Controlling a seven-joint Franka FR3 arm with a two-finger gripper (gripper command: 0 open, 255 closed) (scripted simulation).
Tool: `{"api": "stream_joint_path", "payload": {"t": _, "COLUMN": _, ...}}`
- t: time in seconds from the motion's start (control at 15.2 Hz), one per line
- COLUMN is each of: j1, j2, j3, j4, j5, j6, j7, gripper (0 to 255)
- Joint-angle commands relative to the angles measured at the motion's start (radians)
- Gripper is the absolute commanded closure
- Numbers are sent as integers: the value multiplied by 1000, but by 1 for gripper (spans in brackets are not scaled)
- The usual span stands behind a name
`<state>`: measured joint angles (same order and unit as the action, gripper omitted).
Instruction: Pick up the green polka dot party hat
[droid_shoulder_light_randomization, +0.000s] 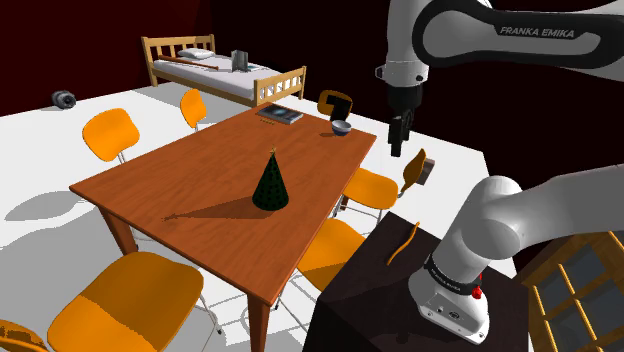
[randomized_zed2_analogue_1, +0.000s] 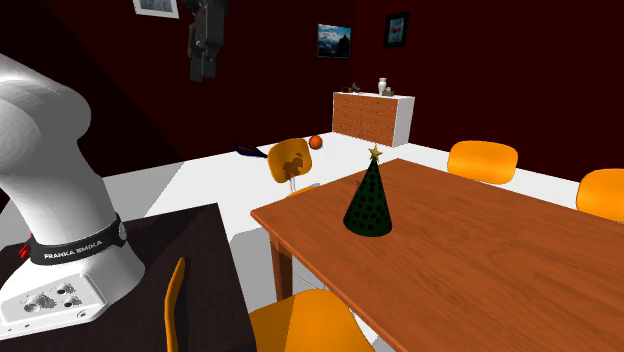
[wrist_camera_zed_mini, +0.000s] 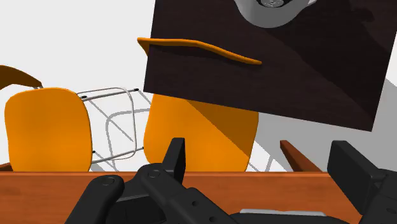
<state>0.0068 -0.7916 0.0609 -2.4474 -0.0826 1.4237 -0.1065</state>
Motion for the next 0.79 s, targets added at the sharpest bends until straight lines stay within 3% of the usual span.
{"api": "stream_joint_path", "payload": {"t": 0.0, "j1": 0, "j2": 0, "j3": 0, "j4": 0, "j5": 0, "j6": 0, "j7": 0, "gripper": 0}}
{"api": "stream_joint_path", "payload": {"t": 0.4, "j1": -36, "j2": 164, "j3": 99, "j4": 17, "j5": 87, "j6": 174, "j7": 251, "gripper": 0}}
{"api": "stream_joint_path", "payload": {"t": 0.73, "j1": -71, "j2": 330, "j3": 168, "j4": 74, "j5": 120, "j6": 313, "j7": 451, "gripper": 0}}
